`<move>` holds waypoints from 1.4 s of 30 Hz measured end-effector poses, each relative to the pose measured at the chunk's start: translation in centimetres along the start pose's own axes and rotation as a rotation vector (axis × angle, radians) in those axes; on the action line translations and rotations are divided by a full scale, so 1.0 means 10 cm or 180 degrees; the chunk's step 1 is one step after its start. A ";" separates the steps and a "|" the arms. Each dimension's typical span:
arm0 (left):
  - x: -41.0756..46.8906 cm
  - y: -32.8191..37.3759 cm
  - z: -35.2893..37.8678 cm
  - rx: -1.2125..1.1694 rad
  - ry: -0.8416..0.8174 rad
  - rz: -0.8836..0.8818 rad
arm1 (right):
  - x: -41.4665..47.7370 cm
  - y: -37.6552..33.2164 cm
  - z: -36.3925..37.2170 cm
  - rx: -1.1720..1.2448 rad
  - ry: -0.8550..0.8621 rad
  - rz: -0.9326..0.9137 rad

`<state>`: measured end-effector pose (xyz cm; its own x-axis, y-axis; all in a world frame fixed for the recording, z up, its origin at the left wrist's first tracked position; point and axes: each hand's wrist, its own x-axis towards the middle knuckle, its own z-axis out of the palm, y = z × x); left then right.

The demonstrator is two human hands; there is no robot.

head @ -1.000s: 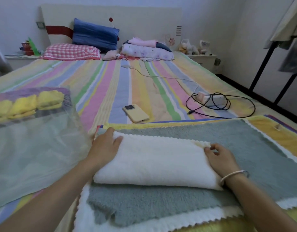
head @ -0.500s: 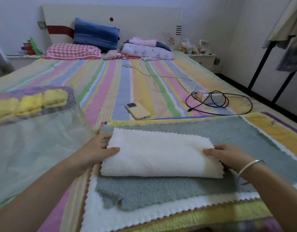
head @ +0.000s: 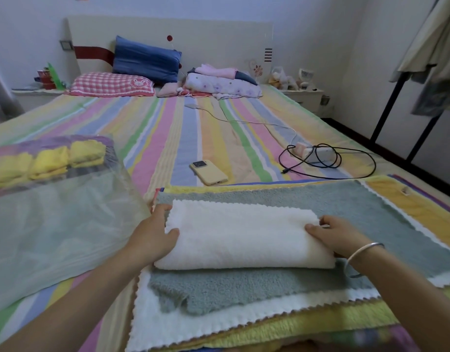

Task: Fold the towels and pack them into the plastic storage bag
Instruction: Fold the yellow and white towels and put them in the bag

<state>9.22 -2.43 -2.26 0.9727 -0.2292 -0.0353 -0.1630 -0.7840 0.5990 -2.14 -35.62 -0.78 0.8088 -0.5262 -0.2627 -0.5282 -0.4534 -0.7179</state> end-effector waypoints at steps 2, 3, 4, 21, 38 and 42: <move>0.00 0.01 -0.01 0.0142 -0.0020 -0.0083 | 0.00 -0.02 -0.02 -0.0010 -0.0007 -0.0082; 0.00 0.02 -0.02 0.0219 -0.0034 -0.0118 | -0.01 -0.03 -0.03 -0.0044 -0.0013 -0.0114; 0.00 0.04 -0.02 0.0360 -0.0051 -0.0152 | -0.01 -0.03 -0.04 -0.0110 -0.0021 -0.0139; -0.03 0.76 1.10 0.2033 -0.0276 0.1558 | -0.21 -0.23 -0.02 0.1287 -0.0498 0.0561; 0.12 0.10 0.03 -0.2942 -0.0749 -0.1434 | -0.78 -1.24 1.37 0.1049 -0.1056 -0.1606; 0.06 0.19 0.14 -0.2510 -0.0188 -0.0973 | -0.52 -0.94 1.07 0.0761 0.0300 -0.1163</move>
<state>9.26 -4.86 -2.32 0.9415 -0.1195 -0.3152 0.2899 -0.1897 0.9381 1.35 -20.95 0.45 0.8983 -0.4306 0.0878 -0.1286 -0.4486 -0.8844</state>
